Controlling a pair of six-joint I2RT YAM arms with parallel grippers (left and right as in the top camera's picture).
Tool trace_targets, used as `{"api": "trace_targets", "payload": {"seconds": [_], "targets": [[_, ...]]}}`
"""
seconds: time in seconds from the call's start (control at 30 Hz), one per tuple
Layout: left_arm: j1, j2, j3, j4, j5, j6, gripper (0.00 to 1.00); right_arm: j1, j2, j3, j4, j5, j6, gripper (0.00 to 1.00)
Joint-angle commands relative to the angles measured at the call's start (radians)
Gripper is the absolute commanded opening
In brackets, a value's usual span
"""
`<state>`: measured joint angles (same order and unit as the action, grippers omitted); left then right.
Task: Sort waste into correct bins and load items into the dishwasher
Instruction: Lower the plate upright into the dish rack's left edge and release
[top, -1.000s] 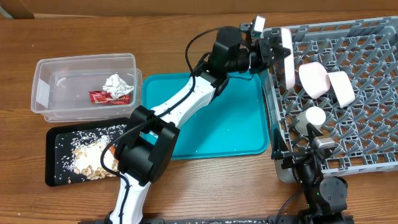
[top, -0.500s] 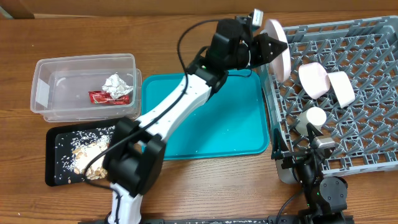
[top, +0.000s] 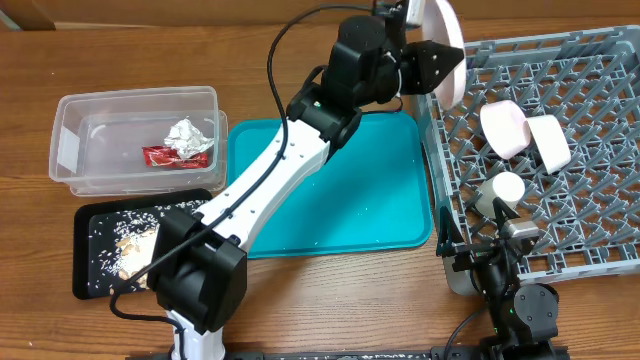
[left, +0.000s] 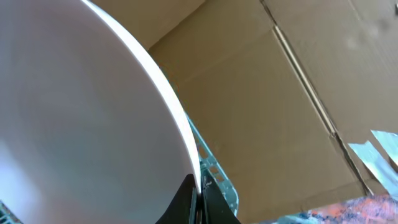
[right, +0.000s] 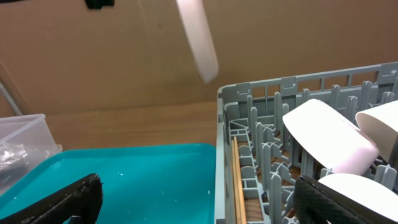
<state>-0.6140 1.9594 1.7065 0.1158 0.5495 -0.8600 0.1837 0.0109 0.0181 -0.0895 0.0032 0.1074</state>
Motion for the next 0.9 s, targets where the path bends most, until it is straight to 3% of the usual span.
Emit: {"api": "trace_targets", "payload": {"seconds": [0.0, 0.23, 0.33, 0.4, 0.47, 0.5, 0.57, 0.67, 0.87], "targets": [[-0.021, 0.037, 0.018, 0.014, 0.032, 0.027, 0.04, -0.003, -0.008, -0.010, 0.006, -0.005, -0.003, 1.00], [-0.051, 0.177, 0.018, 0.094, 0.129, -0.064, 0.04, -0.003, -0.008, -0.010, 0.006, -0.005, -0.003, 1.00], [-0.050, 0.188, 0.018, 0.042, 0.097, -0.073, 0.04, -0.003, -0.008, -0.010, 0.006, -0.005, -0.003, 1.00], [-0.050, 0.184, 0.018, 0.000, 0.060, -0.077, 0.18, -0.003, -0.008, -0.010, 0.006, -0.005, -0.003, 1.00], [-0.050, 0.177, 0.018, -0.028, 0.045, -0.082, 0.66, -0.003, -0.008, -0.010, 0.006, -0.005, -0.003, 1.00], [-0.047, 0.171, 0.018, -0.040, 0.043, -0.076, 0.80, -0.003, -0.008, -0.010, 0.006, -0.005, -0.003, 1.00], [-0.034, 0.147, 0.018, -0.077, 0.042, -0.059, 1.00, -0.003, -0.008, -0.010, 0.006, -0.005, -0.003, 1.00], [0.001, 0.074, 0.019, -0.195, -0.010, -0.014, 1.00, -0.003, -0.008, -0.010, 0.006, -0.005, -0.003, 1.00], [0.089, -0.155, 0.019, -0.500, -0.134, 0.187, 1.00, -0.003, -0.008, -0.010, 0.006, -0.005, -0.003, 1.00]]}}
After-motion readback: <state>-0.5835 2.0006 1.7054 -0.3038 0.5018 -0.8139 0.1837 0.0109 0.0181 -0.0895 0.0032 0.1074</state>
